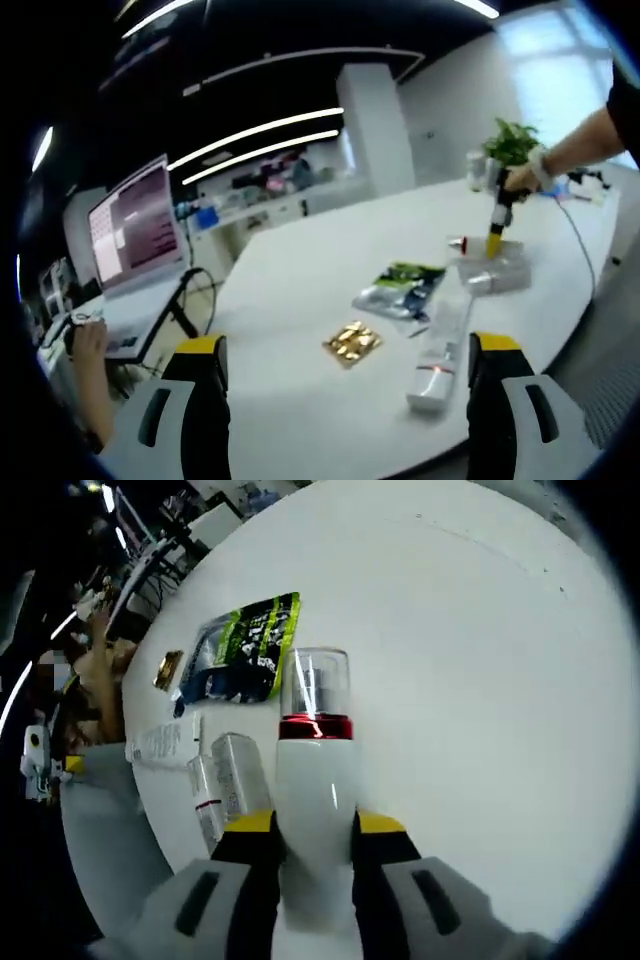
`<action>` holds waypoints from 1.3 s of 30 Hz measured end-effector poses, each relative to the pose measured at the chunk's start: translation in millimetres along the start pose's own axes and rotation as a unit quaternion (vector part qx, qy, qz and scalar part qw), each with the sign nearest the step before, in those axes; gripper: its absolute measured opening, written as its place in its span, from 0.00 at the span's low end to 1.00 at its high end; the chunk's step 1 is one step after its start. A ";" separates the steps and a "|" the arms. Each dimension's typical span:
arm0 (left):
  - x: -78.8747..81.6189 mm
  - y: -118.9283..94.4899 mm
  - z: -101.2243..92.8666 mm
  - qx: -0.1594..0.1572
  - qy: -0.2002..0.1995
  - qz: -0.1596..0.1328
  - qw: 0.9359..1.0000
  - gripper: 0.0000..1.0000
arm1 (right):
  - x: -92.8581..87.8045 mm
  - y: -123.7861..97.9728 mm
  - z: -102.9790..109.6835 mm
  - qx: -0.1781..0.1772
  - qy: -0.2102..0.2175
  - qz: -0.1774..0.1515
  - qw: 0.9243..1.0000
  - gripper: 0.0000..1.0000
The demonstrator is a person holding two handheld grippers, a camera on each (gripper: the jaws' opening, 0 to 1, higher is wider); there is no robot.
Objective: Arrange the skincare products in the storage area until every visible bottle or jar stands upright without overlapping.
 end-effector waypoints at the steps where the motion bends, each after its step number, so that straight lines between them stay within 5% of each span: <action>1: 0.1 -0.1 0.0 0.000 0.000 0.000 1.000 0.97 | -0.5 -1.2 -0.1 0.006 0.013 -0.014 1.000 0.26; 7: 6.2 -0.5 0.5 0.003 0.004 0.001 1.000 0.97 | 3.9 -16.9 3.5 0.048 0.085 -0.138 0.986 0.26; 12: 15.1 3.5 -5.2 -0.011 -0.002 0.003 1.000 0.97 | 6.5 -30.5 20.5 0.088 0.106 -0.195 0.971 0.26; 19: 24.9 11.0 -21.8 -0.057 -0.051 0.008 0.997 0.87 | 2.3 -38.3 50.4 0.100 0.069 -0.220 0.968 0.26; 27: 37.2 25.0 -34.8 -0.088 -0.081 -0.002 0.993 0.86 | -8.5 -37.6 83.2 0.129 0.054 -0.238 0.961 0.26; 39: 56.4 55.2 -68.8 -0.159 -0.107 -0.015 0.981 0.79 | -20.9 -41.4 107.3 0.146 0.034 -0.244 0.958 0.26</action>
Point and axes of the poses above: the point that each gripper's makers call its tool centre point, and the gripper's own axes: y roughly forward along the fingers, z roughly to its left, x roughly out of its top, the point moved 5 cm from there along -y, roughly backward along the fingers, and after that the axes turned 12 degrees about -z, right-handed, at the moved point
